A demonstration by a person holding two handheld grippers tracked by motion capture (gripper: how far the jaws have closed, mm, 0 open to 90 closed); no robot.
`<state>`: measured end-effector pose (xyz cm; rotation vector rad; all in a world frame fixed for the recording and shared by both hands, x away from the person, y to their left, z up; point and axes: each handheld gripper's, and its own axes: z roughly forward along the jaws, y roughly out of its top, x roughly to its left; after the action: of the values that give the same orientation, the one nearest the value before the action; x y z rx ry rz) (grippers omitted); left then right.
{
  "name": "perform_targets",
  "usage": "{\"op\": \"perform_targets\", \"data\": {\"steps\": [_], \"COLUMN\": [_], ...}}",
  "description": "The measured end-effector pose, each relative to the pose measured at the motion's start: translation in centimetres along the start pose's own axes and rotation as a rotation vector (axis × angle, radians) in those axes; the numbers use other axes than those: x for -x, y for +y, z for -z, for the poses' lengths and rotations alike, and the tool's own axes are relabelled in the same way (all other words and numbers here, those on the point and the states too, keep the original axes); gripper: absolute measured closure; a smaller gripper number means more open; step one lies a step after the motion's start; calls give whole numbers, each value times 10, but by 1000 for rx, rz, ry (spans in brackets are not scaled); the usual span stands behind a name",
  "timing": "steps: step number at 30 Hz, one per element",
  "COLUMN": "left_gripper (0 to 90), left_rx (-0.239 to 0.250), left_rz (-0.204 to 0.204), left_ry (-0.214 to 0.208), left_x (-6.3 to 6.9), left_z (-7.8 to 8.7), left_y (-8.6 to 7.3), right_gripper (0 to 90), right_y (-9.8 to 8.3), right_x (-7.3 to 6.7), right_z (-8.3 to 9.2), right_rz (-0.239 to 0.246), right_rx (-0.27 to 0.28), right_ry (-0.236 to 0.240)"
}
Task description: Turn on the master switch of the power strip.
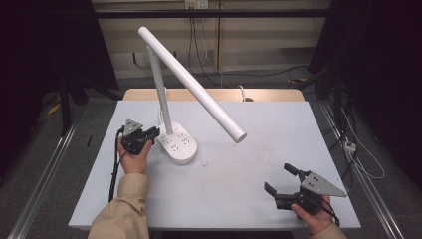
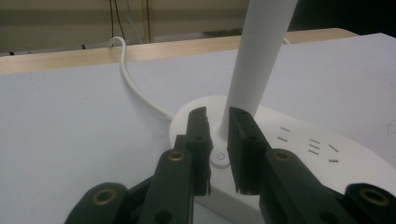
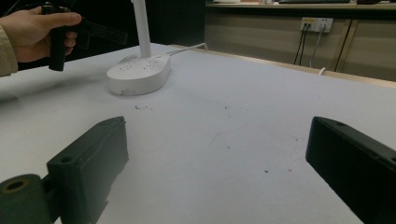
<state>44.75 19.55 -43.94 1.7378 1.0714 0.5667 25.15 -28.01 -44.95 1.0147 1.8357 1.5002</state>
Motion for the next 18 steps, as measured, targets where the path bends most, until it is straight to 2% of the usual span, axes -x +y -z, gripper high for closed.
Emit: {"op": "perform_targets", "data": {"steps": [14, 18], "left_gripper": [838, 846], "left_rx": [-22, -32], "left_rz": [-4, -19], "left_ry": [11, 8], "left_x": [0, 1], "left_z": [-4, -5], "left_y": [-1, 1], "right_gripper": [52, 52], "right_y": [0, 0], "right_x": [0, 0], "right_z": [0, 1], "right_rz": [-1, -3], "right_rx": [2, 2], "right_ry": [0, -2]}}
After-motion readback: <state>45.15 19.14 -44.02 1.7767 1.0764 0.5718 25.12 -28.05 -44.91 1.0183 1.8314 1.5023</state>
